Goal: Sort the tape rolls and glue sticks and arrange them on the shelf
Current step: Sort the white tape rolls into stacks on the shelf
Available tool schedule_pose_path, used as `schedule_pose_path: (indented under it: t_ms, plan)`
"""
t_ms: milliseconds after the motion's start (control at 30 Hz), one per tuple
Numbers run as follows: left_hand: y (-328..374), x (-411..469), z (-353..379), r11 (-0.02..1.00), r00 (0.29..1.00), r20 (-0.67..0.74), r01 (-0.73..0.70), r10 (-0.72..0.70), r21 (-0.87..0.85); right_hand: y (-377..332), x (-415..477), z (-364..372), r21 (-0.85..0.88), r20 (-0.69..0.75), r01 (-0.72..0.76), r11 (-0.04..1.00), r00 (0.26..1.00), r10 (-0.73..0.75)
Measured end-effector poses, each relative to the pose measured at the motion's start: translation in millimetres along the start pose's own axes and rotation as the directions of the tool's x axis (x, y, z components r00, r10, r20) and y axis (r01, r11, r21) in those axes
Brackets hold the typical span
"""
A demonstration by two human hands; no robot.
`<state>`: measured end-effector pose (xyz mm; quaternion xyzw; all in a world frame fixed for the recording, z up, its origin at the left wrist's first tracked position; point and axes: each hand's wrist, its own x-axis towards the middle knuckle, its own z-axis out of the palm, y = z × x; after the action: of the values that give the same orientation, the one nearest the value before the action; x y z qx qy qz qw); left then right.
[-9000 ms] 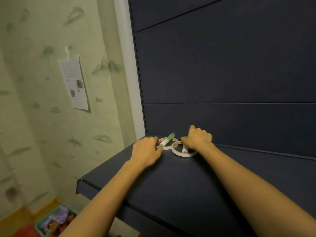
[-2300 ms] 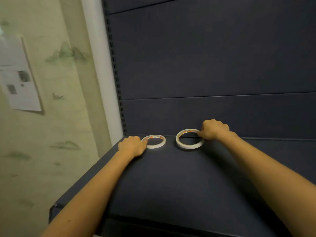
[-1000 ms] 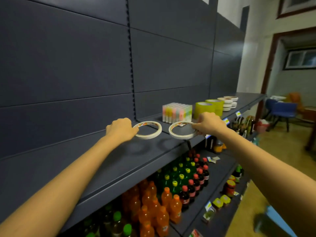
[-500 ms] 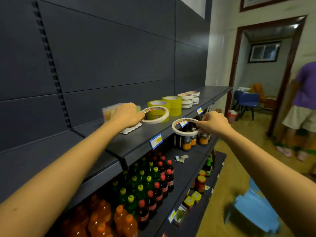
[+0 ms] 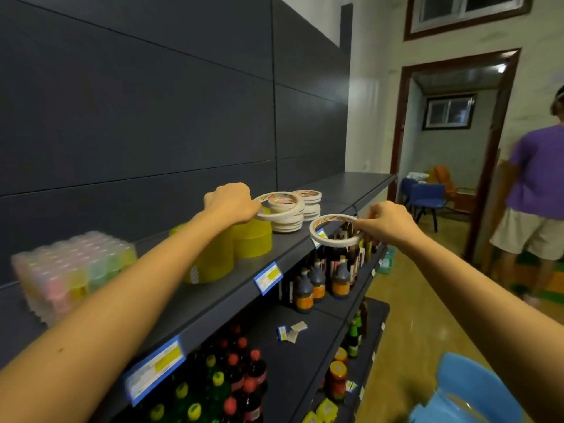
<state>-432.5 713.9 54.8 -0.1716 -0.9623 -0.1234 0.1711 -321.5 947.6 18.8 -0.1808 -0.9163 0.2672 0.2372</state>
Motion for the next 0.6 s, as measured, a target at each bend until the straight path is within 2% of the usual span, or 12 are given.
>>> schedule_pose_path:
  t_ms: [300,467,600]
  plan:
    - [47,90,54,0.985,0.987,-0.032,0.161,-0.160,0.054,62,120,8,0.059,0.036,0.069,0.996,0.997,-0.071]
    - [68,125,77,0.949,0.956,-0.043,0.293,-0.290,0.115,86,186,12,0.190,0.102,0.104,0.976,0.987,-0.125]
    - [75,140,89,0.898,0.917,-0.118,0.397,-0.381,0.187,94,231,17,0.264,0.154,0.139,0.954,0.971,-0.184]
